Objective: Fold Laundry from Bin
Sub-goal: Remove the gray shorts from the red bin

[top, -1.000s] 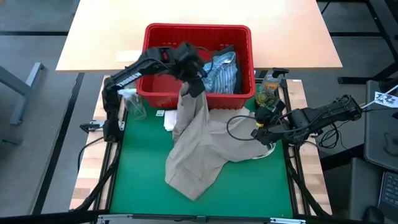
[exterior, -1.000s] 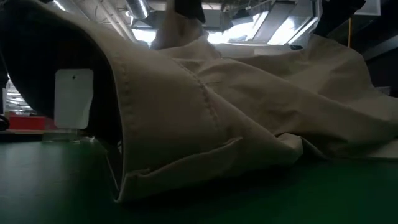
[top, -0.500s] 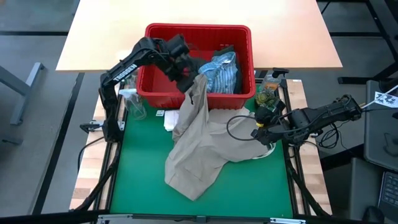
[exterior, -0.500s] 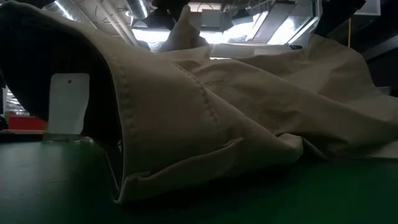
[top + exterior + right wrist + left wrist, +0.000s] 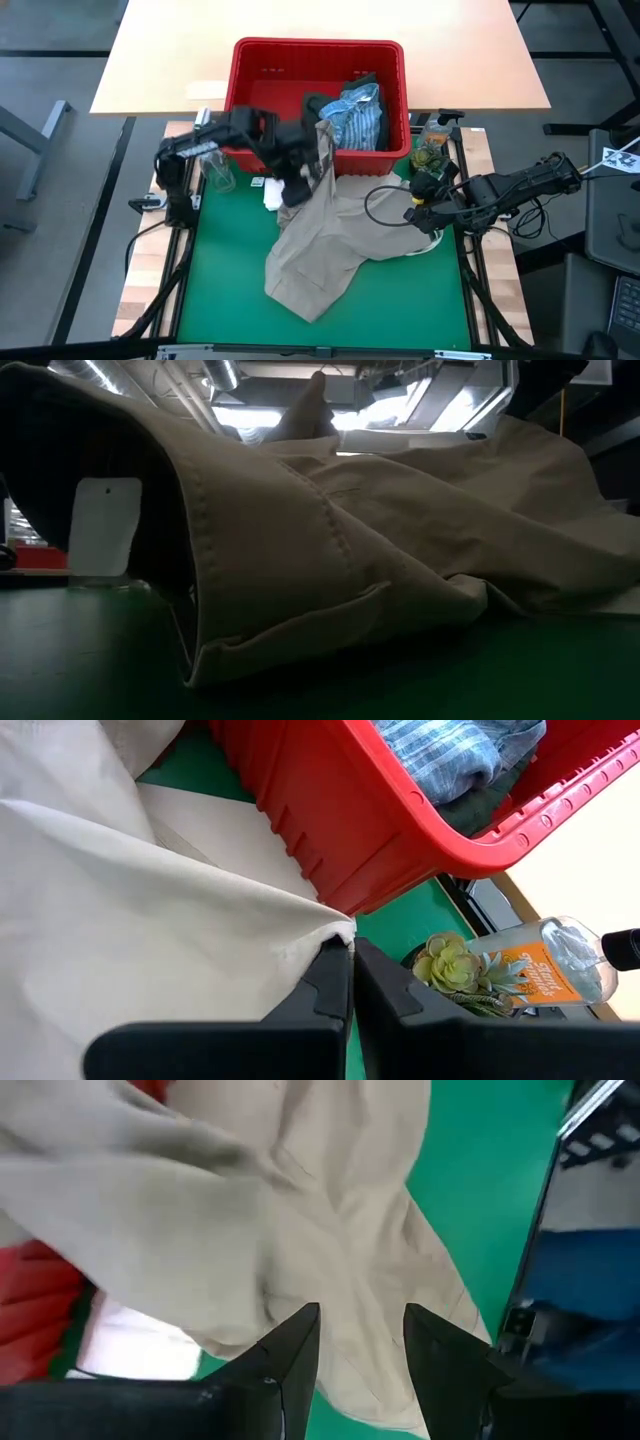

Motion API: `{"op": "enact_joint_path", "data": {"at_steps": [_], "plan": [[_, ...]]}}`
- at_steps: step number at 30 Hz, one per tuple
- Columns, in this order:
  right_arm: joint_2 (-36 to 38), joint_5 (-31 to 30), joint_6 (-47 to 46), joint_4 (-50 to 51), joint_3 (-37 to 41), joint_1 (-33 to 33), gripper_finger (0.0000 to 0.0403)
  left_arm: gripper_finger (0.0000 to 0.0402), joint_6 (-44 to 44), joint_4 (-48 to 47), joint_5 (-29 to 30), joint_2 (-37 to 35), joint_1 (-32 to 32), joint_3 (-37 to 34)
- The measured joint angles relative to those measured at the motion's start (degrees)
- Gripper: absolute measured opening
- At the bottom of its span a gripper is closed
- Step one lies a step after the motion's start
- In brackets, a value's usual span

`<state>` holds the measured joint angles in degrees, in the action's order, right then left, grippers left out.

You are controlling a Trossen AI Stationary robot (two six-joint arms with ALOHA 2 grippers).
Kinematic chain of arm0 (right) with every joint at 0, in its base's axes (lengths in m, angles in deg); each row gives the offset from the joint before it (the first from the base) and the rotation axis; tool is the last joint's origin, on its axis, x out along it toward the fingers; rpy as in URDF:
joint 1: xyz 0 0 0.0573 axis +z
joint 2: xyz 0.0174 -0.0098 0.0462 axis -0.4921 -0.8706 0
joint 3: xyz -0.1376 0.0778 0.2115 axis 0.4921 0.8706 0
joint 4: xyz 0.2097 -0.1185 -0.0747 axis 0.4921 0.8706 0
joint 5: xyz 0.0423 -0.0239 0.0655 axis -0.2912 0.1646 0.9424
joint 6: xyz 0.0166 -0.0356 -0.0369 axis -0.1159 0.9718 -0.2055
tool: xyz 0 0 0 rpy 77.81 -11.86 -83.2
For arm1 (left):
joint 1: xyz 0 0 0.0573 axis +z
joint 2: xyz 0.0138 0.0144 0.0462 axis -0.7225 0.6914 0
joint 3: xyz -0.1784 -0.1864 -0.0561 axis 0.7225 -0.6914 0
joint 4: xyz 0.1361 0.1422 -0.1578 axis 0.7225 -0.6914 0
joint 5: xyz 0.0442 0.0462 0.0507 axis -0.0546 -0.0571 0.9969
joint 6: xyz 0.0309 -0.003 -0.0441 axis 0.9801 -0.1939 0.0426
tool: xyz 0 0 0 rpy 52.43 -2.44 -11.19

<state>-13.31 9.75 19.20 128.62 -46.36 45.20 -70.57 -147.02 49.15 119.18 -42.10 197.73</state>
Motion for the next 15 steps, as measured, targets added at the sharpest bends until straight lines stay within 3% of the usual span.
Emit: {"op": "enact_joint_path", "data": {"at_steps": [8, 15], "plan": [[0.0, 0.0, 0.0, 0.0, 0.0, 0.0, 0.0005, 0.0141, -13.8, 0.1, 10.8, 0.0, -15.8, -6.5], [0.0, 0.3, 0.0, 0.0, 0.0, 0.0, 0.0005, 0.0141, -24.2, 1.6, 12.0, 0.0, -27.3, -15.7]]}}
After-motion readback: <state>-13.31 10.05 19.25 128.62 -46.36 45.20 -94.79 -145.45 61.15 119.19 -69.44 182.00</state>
